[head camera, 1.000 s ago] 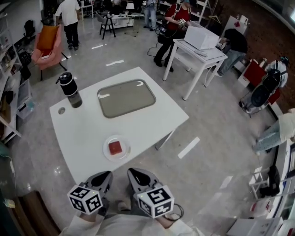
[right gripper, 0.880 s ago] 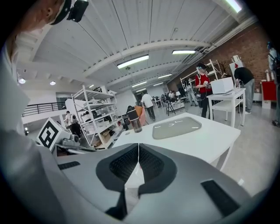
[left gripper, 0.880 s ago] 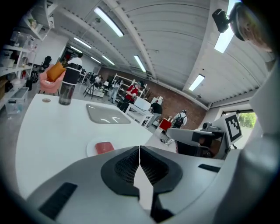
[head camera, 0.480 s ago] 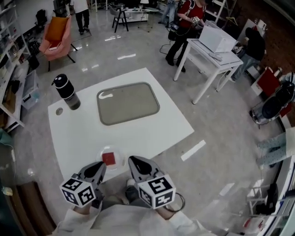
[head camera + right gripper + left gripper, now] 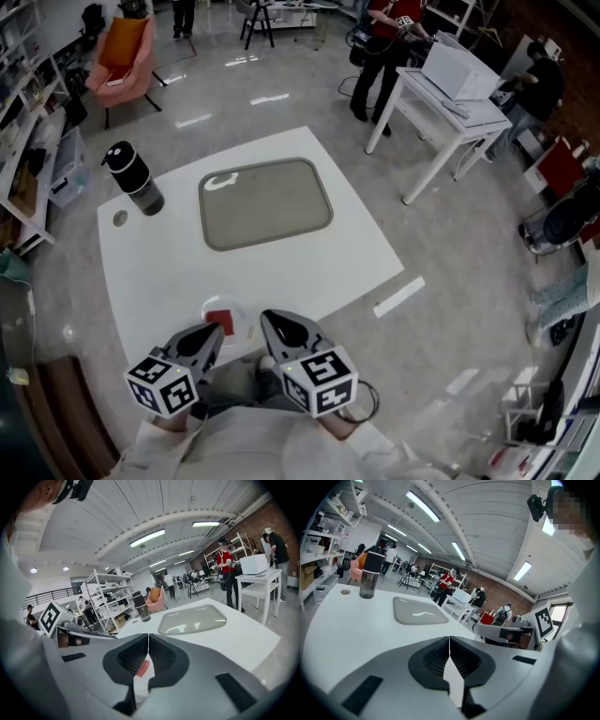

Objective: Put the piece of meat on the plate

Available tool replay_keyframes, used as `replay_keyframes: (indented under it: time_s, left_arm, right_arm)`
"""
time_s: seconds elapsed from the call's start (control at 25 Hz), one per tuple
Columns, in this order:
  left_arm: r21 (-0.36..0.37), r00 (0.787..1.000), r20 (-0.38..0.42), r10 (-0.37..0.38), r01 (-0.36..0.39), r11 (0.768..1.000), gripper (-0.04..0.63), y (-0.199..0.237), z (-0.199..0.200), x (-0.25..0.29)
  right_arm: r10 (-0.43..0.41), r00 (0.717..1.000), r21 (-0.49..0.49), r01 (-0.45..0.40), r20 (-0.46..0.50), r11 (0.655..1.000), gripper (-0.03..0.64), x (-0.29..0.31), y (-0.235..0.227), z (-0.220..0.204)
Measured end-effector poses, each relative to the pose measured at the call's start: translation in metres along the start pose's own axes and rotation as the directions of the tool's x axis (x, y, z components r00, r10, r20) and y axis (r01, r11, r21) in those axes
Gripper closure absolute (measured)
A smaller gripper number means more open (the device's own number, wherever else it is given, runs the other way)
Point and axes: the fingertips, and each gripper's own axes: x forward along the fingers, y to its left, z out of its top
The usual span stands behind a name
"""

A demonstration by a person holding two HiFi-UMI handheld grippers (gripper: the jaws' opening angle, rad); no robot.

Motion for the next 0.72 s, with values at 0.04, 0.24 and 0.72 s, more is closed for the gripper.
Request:
replay_keyframes:
  time_s: [0.04,0.24,0.72]
  left_arm:
    - [-0.001,1.000,-0.002,-0.004,0.004,1.000,0.583,0.001,0.001,0.000]
    - [0.001,0.999,-0.024,-0.028,0.028,1.000,0.583,0.011,0.006,0.006]
    - [0.003,0.991,-0.123,-0.056,0.056,0.998,0.583,0.037,-0.007,0.001]
  right_arm:
    - [0.002,1.000,0.003,-0.002,-0.005,1.000,0.601,0.002,0.001,-0.001]
    - [-0.005,1.000,0.020,0.005,-0.021,1.000,0.601,0.016,0.003,-0.005]
    - [-0.067,0.994,0.082,0.074,-0.084,0.994,0.601,0.024,0.001,-0.027]
